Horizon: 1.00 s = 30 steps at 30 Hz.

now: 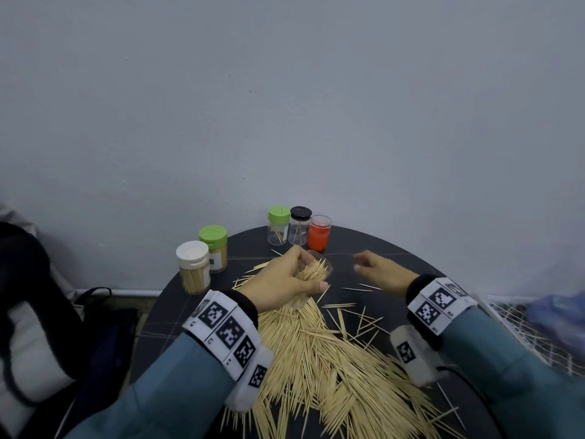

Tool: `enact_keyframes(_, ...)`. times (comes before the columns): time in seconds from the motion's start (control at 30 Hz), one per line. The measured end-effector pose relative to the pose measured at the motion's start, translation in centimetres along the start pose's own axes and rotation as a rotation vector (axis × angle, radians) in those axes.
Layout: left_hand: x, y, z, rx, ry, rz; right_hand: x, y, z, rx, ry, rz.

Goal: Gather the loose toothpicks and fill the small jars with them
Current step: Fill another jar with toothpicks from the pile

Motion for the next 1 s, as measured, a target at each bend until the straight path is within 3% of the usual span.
enact_keyframes(0.1,0.1,0.1,-0.1,0.000,-0.002,0.008,1.0,-0.1,-2.5,-0.340,0.122,0.049)
enact_keyframes(0.23,0.0,0.2,-0.4,-0.006,-0.006,0.019,0.3,0.8,-3.4,-0.500,0.096,0.120)
enact_keyframes(0.43,-0.2,0.2,-0.6,0.008,-0.012,0.015,-1.2,3.0,-2.6,-0.578,-0.064,0.183)
enact_keyframes(0.73,-0.7,0.2,-0.7,0.061,-0.025,0.005,-5.6,3.6,-2.1,-0.565,-0.116,0.268)
enact_keyframes(1.0,-1.0,0.5,-0.7,0.073,-0.034,0.008,-7.1,5.0,-0.8,-0.734,-0.197,0.158)
Point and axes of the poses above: each hand's wrist, its own x-axis towards the middle knuckle, its own y-axis out of the palm, z = x × y, the point moved 2 cm from there along x, towards the middle knuckle, and after that the axes turned 2 degrees about -z, right-handed, at the moved point
